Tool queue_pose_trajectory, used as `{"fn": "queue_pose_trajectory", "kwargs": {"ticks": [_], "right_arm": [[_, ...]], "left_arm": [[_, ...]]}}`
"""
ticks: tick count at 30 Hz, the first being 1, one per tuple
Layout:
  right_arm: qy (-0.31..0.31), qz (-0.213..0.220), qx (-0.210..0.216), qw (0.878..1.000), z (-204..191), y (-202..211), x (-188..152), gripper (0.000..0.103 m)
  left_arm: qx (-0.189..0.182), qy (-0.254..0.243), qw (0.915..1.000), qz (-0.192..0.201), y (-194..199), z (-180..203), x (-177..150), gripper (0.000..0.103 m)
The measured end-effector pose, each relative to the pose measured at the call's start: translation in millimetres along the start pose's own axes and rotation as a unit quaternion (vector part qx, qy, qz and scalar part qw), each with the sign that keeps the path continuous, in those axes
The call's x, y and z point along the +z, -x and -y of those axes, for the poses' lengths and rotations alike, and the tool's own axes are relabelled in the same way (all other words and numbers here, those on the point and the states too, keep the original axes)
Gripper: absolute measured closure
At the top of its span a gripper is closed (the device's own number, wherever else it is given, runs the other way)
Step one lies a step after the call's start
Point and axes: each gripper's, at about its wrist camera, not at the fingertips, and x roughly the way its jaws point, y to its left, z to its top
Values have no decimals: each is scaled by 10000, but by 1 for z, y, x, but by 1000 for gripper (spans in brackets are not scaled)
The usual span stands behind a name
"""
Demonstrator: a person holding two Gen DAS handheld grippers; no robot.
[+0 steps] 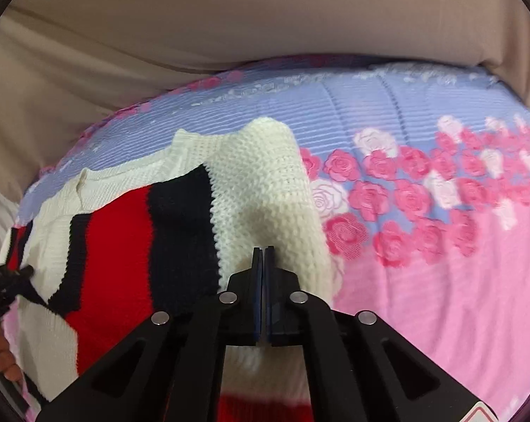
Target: Fold small clothes
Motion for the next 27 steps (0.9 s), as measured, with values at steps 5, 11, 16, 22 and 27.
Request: {"fn": "queue_pose_trajectory", "kwargs": {"ticks": [5, 11, 16, 22, 27], "right_arm": [[446, 280, 252, 9983, -40, 69, -39, 76], [737, -65, 417, 9964, -75, 118, -123, 67], [774, -702, 649, 9924, -100, 131, -176, 66], [769, -941, 746, 9898, -118, 127, -192, 62], [786, -720, 762, 9914, -123, 129, -179, 62]], "left_arm": [[579, 986, 9928, 354, 5, -101, 56, 42], [1061, 2185, 9695, 315, -32, -216, 122, 40], [1153, 2234, 9673, 337, -56, -254, 156, 77], [516, 1270, 9877, 750, -10, -179, 170, 97], [-574, -80, 9915, 1161, 65, -38, 135, 97]]}}
